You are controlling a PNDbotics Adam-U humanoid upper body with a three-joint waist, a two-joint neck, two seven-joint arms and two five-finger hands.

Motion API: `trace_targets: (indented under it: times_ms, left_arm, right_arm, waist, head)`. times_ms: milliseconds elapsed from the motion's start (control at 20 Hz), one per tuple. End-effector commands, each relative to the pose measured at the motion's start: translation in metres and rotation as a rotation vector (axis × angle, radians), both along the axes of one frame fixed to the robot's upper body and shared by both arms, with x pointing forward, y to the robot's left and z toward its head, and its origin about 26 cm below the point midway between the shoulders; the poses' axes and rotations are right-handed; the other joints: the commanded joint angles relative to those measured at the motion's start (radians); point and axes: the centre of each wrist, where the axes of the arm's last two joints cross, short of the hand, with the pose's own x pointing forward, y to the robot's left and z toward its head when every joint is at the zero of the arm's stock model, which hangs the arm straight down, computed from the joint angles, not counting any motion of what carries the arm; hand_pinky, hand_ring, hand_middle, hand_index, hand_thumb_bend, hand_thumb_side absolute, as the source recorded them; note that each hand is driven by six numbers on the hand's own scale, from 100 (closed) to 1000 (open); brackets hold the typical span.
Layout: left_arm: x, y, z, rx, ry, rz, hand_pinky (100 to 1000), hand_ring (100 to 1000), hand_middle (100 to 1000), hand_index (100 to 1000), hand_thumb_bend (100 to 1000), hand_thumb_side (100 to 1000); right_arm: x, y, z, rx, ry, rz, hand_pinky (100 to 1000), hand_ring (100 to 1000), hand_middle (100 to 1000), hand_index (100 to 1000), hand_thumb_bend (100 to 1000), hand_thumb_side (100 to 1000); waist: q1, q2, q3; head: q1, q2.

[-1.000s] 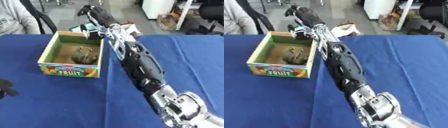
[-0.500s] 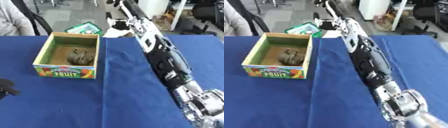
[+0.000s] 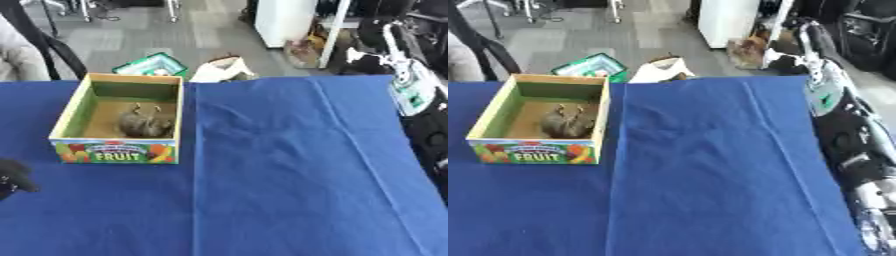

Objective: Pick up objects on the table and place them in the box.

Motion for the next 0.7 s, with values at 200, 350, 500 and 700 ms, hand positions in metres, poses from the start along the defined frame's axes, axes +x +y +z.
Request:
trace_targets:
  times_ms: [200, 350, 500, 700]
  left_arm:
    - [-0.003, 0.014, 0.005, 0.045, -0.01, 0.043, 586, 487, 556, 552, 100, 776]
    - [-0.005, 0.018, 0.005, 0.059, -0.008, 0.055, 586, 487, 556, 552, 100, 776]
    - [-0.005, 0.021, 0.006, 0.072, -0.007, 0.069, 586, 487, 556, 552, 100, 778]
    - [-0.006, 0.026, 0.008, 0.082, -0.012, 0.093, 586, 487, 556, 551, 100, 779]
  right_arm:
    - [-0.073, -0.105, -0.035, 0.193, -0.054, -0.443, 663, 789, 766, 805, 100, 219]
    - [-0.122, -0.14, -0.072, 0.269, -0.083, -0.633, 654, 781, 757, 797, 100, 222]
    - [-0.183, -0.166, -0.114, 0.29, -0.082, -0.8, 648, 775, 745, 785, 100, 221]
    - [-0.243, -0.18, -0.148, 0.321, -0.109, -1.02, 637, 763, 724, 767, 100, 220]
  waist:
    - [-0.014, -0.021, -0.048]
    - [-0.026, -0.021, -0.079]
    - [-0.041, -0.017, -0.108]
    - [-0.057, -0.008, -0.143]
  head:
    - [0.008, 0.014]
    - [0.012, 0.015]
    - [0.015, 0.011]
    - [0.017, 0.004]
